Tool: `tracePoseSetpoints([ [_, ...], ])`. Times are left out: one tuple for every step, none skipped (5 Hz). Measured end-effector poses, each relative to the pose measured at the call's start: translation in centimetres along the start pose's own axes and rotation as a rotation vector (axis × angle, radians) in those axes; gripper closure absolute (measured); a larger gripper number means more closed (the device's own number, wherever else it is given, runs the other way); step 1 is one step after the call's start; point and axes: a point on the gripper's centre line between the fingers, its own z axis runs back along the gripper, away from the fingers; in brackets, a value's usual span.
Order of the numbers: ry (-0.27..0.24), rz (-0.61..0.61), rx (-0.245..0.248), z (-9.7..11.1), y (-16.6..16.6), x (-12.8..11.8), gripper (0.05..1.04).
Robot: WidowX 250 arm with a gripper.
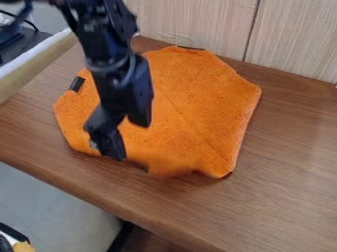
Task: Unfold the cloth from top right to bottom left
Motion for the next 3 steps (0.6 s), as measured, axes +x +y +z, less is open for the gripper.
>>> tracePoseSetpoints([
  [-0.012,-0.004,0.015,1.5,0.3,0.3,0.084],
  [-0.026,0.000,0.045,2.5,0.2,0.3,0.084],
  [-0.038,-0.005,0.054,2.7,0.2,0.1,0.084],
])
